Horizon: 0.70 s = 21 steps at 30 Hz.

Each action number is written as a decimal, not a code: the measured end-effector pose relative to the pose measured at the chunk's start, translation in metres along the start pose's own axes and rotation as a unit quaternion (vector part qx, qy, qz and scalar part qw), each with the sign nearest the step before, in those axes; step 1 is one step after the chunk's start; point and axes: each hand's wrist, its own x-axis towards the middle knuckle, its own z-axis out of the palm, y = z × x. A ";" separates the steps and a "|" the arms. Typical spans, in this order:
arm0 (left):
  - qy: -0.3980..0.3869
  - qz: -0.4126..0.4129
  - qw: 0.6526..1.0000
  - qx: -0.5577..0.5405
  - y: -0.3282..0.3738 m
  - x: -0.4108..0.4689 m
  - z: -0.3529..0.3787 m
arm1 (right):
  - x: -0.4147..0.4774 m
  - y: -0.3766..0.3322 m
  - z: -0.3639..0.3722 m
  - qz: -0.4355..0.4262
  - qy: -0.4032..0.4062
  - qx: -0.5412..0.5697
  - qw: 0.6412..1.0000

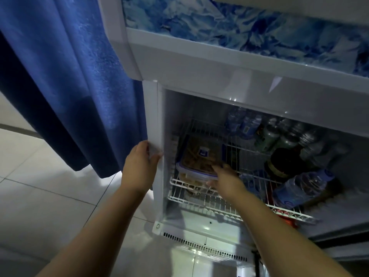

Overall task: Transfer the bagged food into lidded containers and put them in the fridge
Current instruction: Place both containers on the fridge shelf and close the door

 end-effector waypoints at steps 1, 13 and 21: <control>0.001 0.000 1.000 0.002 0.000 0.000 0.000 | 0.004 0.000 0.001 -0.002 -0.003 -0.007 1.000; -0.035 -0.003 0.999 0.035 -0.008 0.003 0.000 | -0.001 -0.001 0.005 -0.001 -0.022 -0.117 0.993; -0.159 -0.005 0.981 0.115 -0.023 -0.025 -0.036 | -0.037 -0.038 -0.014 -0.027 -0.054 -0.175 0.983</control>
